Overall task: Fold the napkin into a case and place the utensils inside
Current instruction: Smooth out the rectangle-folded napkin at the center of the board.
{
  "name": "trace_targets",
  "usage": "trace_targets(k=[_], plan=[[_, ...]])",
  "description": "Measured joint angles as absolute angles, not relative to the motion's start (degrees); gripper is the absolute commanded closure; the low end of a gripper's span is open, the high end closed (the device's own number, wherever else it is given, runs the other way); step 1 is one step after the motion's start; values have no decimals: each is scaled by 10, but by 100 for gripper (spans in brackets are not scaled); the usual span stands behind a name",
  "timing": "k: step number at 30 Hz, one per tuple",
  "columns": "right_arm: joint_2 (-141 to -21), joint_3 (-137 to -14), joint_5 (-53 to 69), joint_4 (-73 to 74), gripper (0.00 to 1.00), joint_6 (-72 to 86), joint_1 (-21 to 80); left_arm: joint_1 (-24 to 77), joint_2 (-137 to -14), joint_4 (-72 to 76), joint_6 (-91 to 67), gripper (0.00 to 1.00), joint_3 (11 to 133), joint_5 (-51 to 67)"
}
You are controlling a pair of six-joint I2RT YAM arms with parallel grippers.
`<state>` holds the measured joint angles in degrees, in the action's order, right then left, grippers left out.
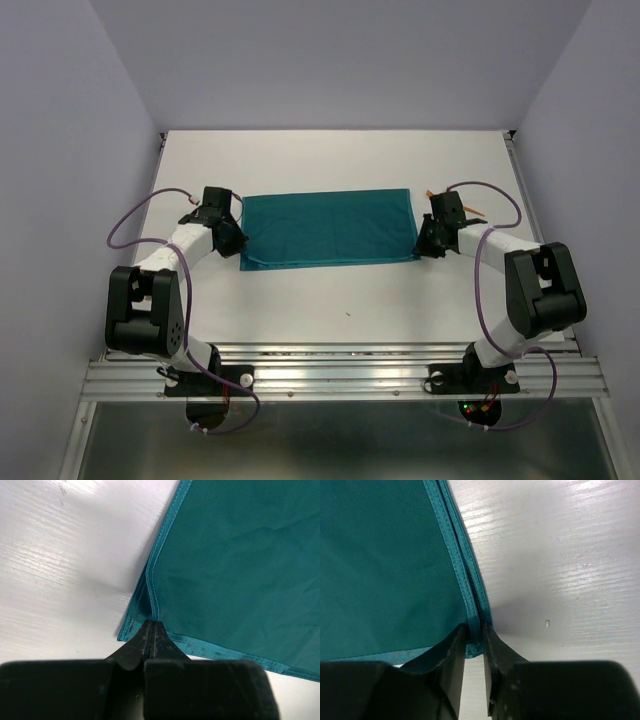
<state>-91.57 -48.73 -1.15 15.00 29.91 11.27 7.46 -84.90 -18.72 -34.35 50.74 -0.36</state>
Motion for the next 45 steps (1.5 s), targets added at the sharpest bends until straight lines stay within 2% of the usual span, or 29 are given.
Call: trace_targets(k=[3, 10, 13, 21, 34, 39, 45], plan=[[-916, -487, -13, 150, 90, 297, 113, 76, -849, -187, -343, 100, 508, -4], [-915, -487, -16, 150, 93, 298, 113, 81, -849, -189, -343, 100, 516, -5], [-915, -487, -17, 150, 99, 298, 113, 82, -849, -190, -343, 100, 520, -5], [-912, -487, -18, 152, 99, 298, 113, 83, -850, -198, -342, 100, 533, -5], [-837, -540, -64, 174, 99, 298, 113, 83, -826, -241, -322, 100, 616, -7], [-814, -539, -78, 177, 99, 298, 113, 83, -794, -253, -320, 100, 611, 1], [-818, -522, -86, 177, 99, 300, 113, 83, -779, -224, -322, 100, 535, 31]])
